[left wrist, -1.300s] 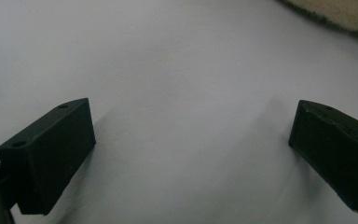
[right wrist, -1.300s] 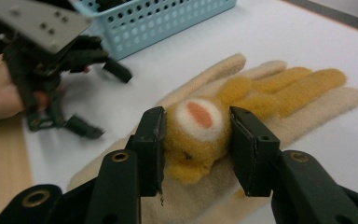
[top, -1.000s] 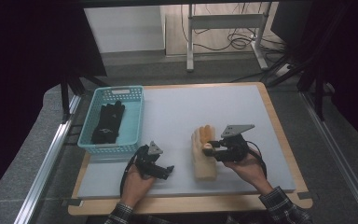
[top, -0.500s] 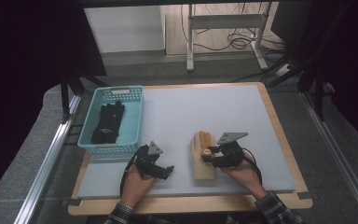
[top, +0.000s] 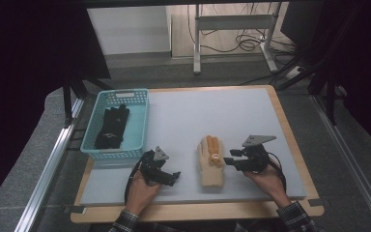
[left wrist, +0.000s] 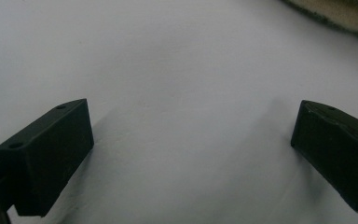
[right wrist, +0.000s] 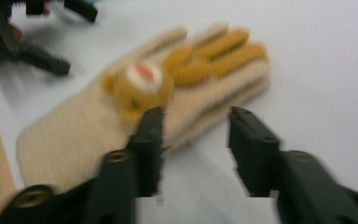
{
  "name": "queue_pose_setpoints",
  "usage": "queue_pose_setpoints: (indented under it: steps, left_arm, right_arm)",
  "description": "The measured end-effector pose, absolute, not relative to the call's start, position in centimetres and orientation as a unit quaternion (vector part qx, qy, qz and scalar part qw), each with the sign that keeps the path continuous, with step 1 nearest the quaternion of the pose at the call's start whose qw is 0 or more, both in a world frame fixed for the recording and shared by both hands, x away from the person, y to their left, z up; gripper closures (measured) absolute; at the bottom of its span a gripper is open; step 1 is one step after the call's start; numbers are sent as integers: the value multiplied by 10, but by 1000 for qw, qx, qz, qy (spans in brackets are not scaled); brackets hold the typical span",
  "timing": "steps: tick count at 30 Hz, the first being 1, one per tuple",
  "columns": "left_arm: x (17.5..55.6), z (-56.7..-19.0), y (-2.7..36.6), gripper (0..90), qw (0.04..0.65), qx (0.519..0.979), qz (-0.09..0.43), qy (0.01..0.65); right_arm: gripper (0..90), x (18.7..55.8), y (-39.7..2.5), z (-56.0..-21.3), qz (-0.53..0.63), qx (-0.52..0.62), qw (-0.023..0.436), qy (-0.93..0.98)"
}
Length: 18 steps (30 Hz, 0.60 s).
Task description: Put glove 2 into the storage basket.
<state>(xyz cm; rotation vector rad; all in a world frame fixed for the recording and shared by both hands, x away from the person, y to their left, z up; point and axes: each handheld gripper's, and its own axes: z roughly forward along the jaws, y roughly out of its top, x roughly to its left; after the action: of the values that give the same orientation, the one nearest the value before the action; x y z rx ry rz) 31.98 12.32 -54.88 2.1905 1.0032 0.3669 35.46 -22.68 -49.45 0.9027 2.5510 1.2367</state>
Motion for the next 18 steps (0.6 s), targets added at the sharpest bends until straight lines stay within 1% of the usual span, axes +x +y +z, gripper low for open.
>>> queue_pose_setpoints:
  steps: [2,5,9,11,18]
  left_arm:
    - [320,-549,123,0,345,844,141,386]
    - [320,-549,123,0,343,845,140,386]
    - [320,-548,124,0,341,846,138,386]
    - [320,-548,123,0,342,845,138,387]
    - [321,-548,123,0,343,844,136,390]
  right_arm:
    - [689,352,-229,-499,405,302,76,860]
    - [789,348,-230,-505,395,293,69,868]
    - [867,341,-228,-510,392,280,66,874]
    - [883,339,-225,-512,389,273,64,878]
    - [883,334,-217,-521,378,263,59,886]
